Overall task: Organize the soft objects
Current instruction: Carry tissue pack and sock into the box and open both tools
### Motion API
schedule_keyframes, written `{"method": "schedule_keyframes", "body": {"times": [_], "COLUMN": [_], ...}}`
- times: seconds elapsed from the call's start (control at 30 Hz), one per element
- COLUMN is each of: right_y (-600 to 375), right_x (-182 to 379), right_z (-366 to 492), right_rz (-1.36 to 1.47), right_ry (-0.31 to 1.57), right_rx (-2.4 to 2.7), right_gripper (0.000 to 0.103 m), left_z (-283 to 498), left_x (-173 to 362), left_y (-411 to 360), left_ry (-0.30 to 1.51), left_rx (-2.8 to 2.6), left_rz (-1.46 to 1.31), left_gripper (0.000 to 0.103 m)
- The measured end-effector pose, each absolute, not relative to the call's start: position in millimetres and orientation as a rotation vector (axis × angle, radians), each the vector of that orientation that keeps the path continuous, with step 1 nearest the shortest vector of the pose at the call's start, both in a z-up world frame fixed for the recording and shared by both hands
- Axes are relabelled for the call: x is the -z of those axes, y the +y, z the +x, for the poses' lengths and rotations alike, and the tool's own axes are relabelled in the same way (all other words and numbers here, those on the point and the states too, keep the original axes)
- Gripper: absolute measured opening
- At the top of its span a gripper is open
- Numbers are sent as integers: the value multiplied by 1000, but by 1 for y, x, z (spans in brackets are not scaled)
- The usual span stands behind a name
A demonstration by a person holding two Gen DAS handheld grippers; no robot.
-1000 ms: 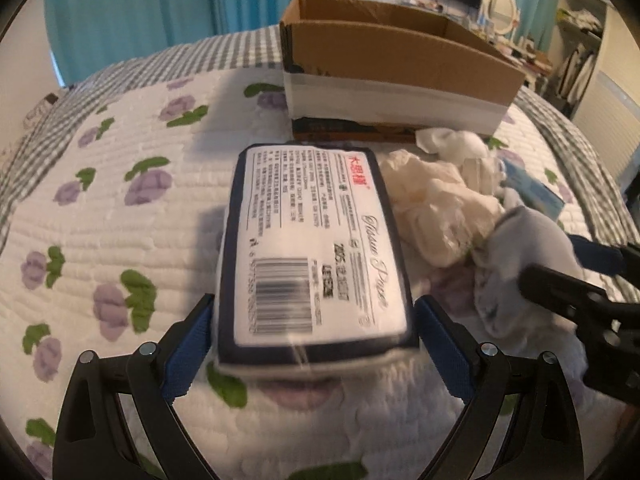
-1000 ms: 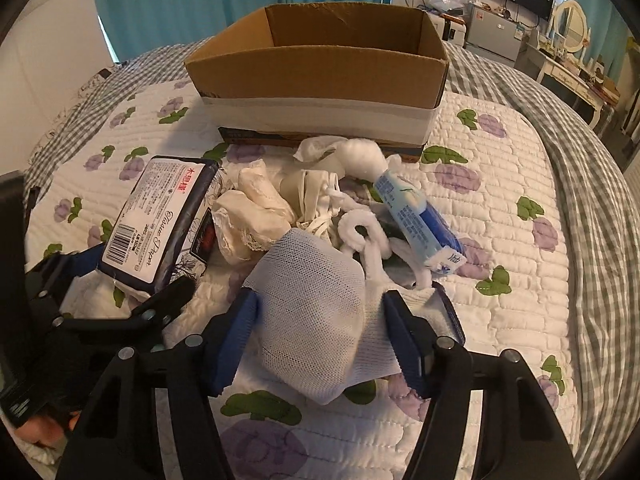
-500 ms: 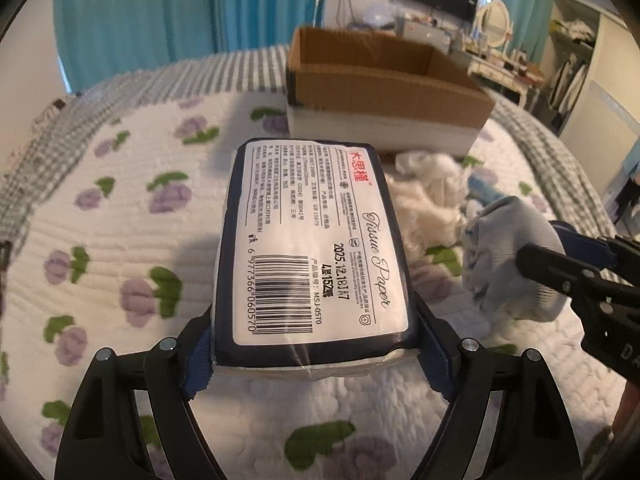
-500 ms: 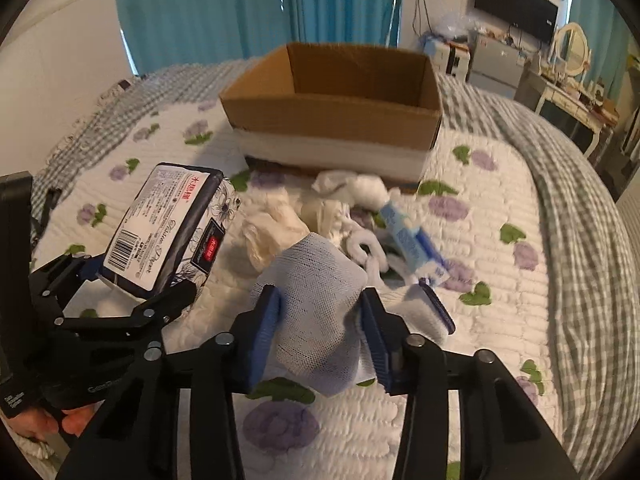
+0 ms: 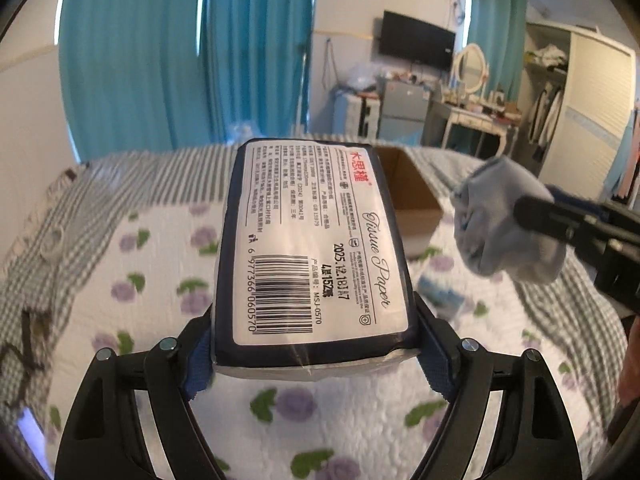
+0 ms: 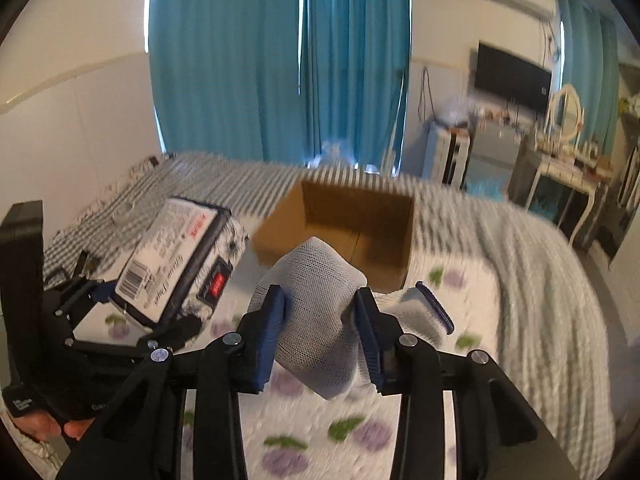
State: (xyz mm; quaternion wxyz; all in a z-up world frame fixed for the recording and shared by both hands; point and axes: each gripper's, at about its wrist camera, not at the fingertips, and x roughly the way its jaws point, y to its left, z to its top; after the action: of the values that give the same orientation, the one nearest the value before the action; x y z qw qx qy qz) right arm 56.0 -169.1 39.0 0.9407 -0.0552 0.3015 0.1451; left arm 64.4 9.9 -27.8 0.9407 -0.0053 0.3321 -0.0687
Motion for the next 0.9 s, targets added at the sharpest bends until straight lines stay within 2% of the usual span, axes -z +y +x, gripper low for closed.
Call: {"method": "schedule_keyframes", "body": {"times": [0.17,0.37,0.6,0.9], "right_y": [-169,-163,-151,-165], "right_x": [-72,-81,-43,4], "right_z": [99,170,263,315], "right_rz": [-107,-107,-104,-34], "right_ry": [555,544,616,680], "right_rx": [-307,-291,-284,-296], "right_gripper": [36,36,35,34], "left_z": [107,174,244,280], "left_x": [3,-2,36,69], "left_y": [8,2,-11,-24], "left_ry": [632,624,716,760], "left_rx": [155,149,165,203], "left_rz": [5,41,38,81], "left_gripper": [82,82,82,85]}}
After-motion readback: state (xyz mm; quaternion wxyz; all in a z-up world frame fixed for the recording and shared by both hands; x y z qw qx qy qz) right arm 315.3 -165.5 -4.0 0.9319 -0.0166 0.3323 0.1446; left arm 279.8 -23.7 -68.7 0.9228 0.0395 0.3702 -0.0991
